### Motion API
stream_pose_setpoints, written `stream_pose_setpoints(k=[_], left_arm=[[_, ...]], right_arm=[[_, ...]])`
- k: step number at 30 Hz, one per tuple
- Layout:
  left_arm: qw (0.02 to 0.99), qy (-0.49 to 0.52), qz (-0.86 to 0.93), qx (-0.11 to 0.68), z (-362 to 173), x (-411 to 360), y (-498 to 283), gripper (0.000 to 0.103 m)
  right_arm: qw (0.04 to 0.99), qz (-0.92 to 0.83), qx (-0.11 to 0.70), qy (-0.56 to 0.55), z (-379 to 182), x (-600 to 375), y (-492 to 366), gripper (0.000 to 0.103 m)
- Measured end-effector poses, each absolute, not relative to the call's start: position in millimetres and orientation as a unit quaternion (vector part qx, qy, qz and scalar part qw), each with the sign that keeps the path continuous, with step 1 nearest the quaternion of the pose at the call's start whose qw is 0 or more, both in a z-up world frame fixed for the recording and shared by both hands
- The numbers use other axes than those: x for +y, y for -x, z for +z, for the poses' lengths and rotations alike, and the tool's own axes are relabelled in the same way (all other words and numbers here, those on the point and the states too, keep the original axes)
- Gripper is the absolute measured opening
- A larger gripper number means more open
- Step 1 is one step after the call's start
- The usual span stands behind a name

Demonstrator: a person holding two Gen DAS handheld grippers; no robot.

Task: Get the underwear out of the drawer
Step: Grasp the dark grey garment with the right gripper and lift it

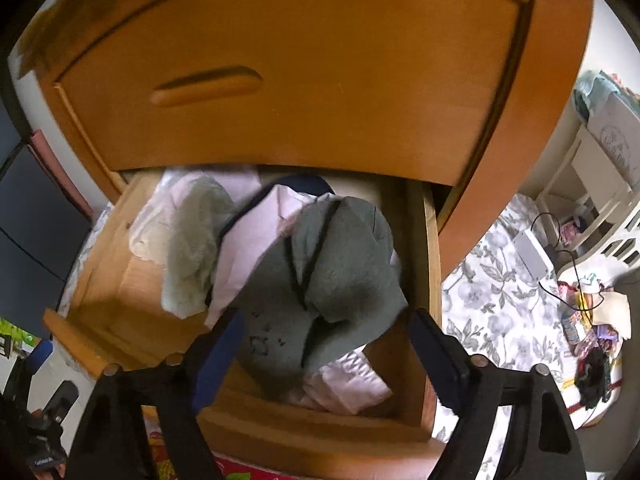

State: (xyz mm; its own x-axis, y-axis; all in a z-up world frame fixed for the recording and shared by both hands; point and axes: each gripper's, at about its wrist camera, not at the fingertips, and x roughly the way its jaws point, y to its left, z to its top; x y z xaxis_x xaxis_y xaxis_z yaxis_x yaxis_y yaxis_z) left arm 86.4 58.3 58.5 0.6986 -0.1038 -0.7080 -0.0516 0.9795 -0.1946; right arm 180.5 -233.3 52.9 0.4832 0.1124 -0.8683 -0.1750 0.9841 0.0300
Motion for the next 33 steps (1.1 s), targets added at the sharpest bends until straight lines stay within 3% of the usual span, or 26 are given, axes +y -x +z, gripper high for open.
stream_pose_setpoints(k=[18,21,24,30,33], left_arm=[[0.911,0.115,-0.021,0.395,52.6,61.7,-90.7,0.103],[0.912,0.114,-0.022,0.394,54.2,60.6,-90.0,0.103],[0.912,0.113,-0.022,0.394,54.8,60.0,-89.4,0.103],[0.912,0.112,-0.023,0.395,55.5,59.5,-88.2,0.103],[0.912,0.113,-0.023,0.394,55.6,59.4,-88.2,0.103]], right_arm=[[0.829,0.045,0.558,0.022,18.3,-228.5,-219.1,0.077],[0.826,0.049,0.562,0.022,14.6,-229.8,-220.0,0.062],[0.824,0.048,0.563,0.021,11.8,-231.7,-219.8,0.059],[0.826,0.059,0.56,0.005,10.6,-237.1,-219.4,0.036],[0.83,0.069,0.553,0.002,13.2,-239.1,-215.1,0.03]])
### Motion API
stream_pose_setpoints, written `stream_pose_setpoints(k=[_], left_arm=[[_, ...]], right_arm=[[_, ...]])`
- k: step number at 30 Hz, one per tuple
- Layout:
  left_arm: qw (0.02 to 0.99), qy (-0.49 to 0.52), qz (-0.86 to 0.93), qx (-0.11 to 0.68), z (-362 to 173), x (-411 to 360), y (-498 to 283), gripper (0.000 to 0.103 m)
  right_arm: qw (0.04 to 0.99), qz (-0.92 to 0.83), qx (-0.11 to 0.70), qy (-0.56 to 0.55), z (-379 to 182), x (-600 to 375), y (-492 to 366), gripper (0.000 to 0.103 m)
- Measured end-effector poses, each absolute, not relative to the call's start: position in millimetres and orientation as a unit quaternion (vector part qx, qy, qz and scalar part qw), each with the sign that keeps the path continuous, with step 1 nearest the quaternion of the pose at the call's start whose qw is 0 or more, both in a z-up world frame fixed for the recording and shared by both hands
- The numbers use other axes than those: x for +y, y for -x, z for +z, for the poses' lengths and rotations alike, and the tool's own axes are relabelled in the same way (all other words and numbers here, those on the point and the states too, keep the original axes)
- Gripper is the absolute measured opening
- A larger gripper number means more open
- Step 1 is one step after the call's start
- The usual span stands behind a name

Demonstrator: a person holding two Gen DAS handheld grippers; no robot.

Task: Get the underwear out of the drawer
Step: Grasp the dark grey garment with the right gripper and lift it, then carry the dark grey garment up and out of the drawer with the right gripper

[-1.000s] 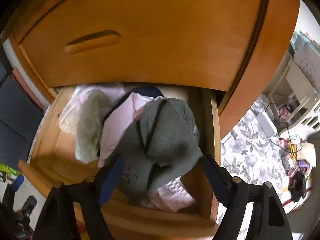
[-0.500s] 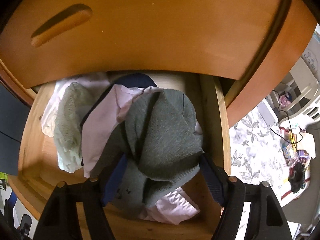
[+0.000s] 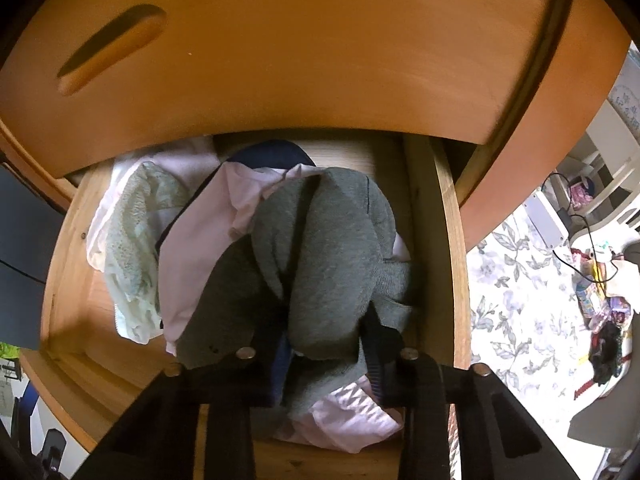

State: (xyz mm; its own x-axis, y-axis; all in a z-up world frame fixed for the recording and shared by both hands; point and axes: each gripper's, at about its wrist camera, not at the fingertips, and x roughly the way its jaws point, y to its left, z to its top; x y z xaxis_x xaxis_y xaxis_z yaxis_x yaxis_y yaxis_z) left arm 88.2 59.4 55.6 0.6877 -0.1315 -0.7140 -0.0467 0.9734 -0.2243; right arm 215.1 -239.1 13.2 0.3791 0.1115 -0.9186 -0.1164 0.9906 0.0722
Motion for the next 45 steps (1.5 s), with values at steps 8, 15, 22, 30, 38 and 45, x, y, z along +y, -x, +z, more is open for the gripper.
stream_pose_setpoints(k=[8,15,22,30,38,45], left_arm=[[0.91,0.112,-0.029,0.398,55.9,56.7,-86.0,0.103],[0.91,0.113,-0.026,0.398,58.3,57.2,-84.3,0.103],[0.909,0.111,-0.028,0.401,61.1,54.8,-81.5,0.103],[0.911,0.112,-0.028,0.396,68.0,53.3,-76.5,0.103],[0.915,0.107,-0.034,0.388,79.0,46.3,-68.1,0.103],[0.919,0.105,-0.035,0.378,88.5,42.6,-58.9,0.103]], right_arm=[[0.842,0.08,0.533,0.001,20.5,-248.7,-200.7,0.024],[0.848,0.081,0.523,-0.023,20.8,-258.5,-198.5,0.02],[0.858,0.083,0.505,-0.045,28.5,-267.5,-185.6,0.018],[0.884,0.082,0.456,-0.057,64.7,-277.7,-155.1,0.017],[0.91,0.09,0.399,-0.06,110.2,-281.5,-122.6,0.017],[0.923,0.103,0.366,-0.053,147.3,-280.5,-95.7,0.017]])
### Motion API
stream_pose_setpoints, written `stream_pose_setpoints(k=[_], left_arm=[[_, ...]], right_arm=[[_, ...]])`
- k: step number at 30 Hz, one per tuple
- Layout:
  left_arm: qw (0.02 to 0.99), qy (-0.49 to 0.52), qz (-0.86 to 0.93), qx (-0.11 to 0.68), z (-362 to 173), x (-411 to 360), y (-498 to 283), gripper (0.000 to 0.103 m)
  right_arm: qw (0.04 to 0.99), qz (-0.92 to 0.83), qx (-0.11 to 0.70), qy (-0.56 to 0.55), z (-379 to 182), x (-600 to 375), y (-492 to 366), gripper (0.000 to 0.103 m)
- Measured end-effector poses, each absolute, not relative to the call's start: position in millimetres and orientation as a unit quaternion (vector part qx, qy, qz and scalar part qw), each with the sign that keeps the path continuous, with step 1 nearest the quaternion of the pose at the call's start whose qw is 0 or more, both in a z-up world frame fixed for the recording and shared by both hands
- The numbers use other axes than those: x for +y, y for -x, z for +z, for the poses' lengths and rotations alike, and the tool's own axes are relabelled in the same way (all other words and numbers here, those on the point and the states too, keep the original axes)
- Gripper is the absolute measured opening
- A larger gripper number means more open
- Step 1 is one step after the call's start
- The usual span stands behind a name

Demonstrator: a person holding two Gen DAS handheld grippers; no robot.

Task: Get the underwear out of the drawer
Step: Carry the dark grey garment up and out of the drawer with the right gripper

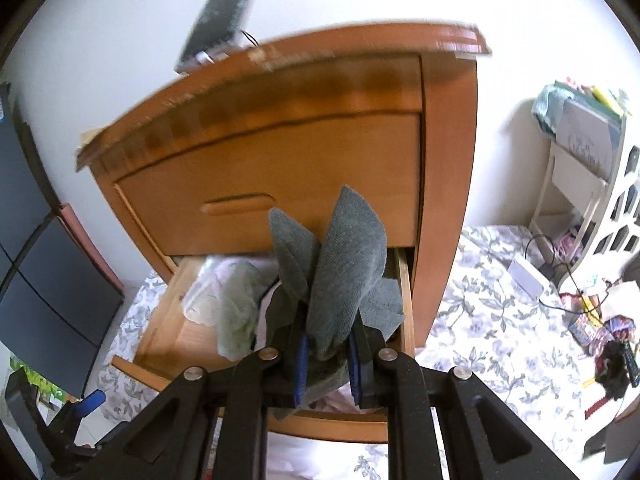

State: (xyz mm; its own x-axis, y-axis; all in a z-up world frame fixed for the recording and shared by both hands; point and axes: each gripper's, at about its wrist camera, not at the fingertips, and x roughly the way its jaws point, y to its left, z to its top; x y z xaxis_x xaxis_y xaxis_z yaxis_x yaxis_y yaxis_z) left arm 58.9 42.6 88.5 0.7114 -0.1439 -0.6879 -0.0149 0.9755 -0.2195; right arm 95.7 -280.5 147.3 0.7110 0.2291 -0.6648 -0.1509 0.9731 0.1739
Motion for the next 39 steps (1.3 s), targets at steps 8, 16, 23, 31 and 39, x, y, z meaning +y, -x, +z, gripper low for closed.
stream_pose_setpoints(k=[8,16,23,31,39], left_arm=[[0.925,0.104,-0.037,0.365,99.7,39.6,-47.0,0.103],[0.93,0.107,-0.037,0.349,111.0,41.9,-33.8,0.103],[0.933,0.111,-0.035,0.341,118.9,44.6,-24.4,0.103],[0.937,0.108,-0.04,0.329,128.5,41.7,-13.8,0.103],[0.941,0.103,-0.042,0.319,137.9,37.9,-3.4,0.103]], right_arm=[[0.934,0.113,0.338,-0.032,176.4,-266.4,-76.6,0.016],[0.941,0.119,0.316,-0.022,199.1,-262.4,-60.0,0.016],[0.958,0.126,0.259,-0.006,244.5,-253.7,-30.5,0.016],[0.972,0.135,0.194,0.008,293.7,-254.3,12.4,0.016],[0.973,0.14,0.182,0.023,300.2,-260.7,48.6,0.016]])
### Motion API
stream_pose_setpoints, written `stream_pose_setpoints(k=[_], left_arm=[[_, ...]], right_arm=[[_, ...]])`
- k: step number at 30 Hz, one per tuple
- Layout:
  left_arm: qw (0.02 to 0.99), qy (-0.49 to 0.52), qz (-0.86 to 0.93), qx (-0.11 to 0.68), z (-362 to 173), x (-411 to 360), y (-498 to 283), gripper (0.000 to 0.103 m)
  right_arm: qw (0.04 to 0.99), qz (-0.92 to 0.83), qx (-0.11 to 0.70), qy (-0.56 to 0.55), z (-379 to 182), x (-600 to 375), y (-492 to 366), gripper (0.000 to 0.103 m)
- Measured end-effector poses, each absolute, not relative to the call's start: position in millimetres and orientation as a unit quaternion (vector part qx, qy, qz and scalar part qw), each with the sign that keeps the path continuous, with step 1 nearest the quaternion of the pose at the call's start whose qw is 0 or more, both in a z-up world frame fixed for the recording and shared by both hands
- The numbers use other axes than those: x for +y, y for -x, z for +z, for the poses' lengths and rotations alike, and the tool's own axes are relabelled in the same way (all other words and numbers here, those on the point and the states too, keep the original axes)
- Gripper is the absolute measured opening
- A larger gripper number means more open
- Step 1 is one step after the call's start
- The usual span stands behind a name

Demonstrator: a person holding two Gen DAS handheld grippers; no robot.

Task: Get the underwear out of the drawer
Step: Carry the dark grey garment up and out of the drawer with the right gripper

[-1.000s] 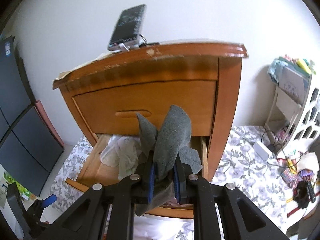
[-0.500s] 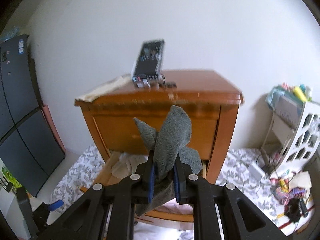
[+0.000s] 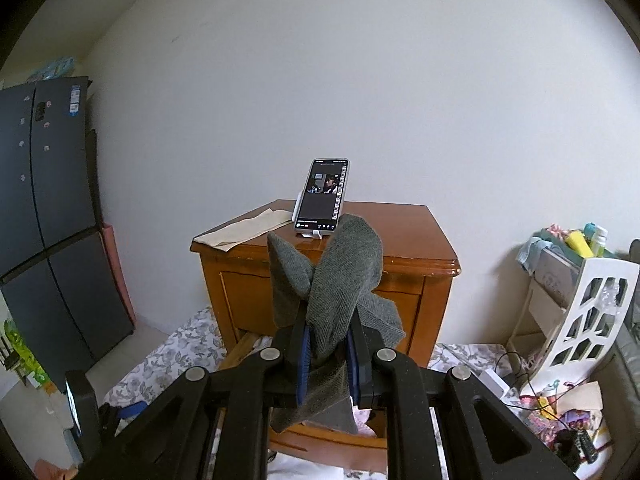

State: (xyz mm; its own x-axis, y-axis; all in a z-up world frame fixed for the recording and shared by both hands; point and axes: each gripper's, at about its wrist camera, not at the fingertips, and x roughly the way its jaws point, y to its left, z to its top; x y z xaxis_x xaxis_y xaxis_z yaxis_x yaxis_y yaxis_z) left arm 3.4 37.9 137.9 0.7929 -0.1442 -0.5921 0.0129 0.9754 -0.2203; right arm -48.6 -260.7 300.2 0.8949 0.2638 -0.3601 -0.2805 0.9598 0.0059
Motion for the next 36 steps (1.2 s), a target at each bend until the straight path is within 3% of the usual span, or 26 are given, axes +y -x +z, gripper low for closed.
stream_pose_setpoints(k=[13,29,36], left_arm=[[0.94,0.094,-0.043,0.326,143.4,27.8,5.2,0.103],[0.931,0.085,-0.03,0.354,134.2,24.0,4.1,0.103],[0.925,0.089,-0.023,0.369,124.4,25.5,0.3,0.103]], right_arm=[[0.97,0.133,0.204,0.013,273.0,-282.4,78.4,0.016],[0.943,0.169,0.286,-0.004,203.6,-270.9,69.3,0.016],[0.913,0.195,0.358,0.007,146.1,-243.0,52.6,0.016]])
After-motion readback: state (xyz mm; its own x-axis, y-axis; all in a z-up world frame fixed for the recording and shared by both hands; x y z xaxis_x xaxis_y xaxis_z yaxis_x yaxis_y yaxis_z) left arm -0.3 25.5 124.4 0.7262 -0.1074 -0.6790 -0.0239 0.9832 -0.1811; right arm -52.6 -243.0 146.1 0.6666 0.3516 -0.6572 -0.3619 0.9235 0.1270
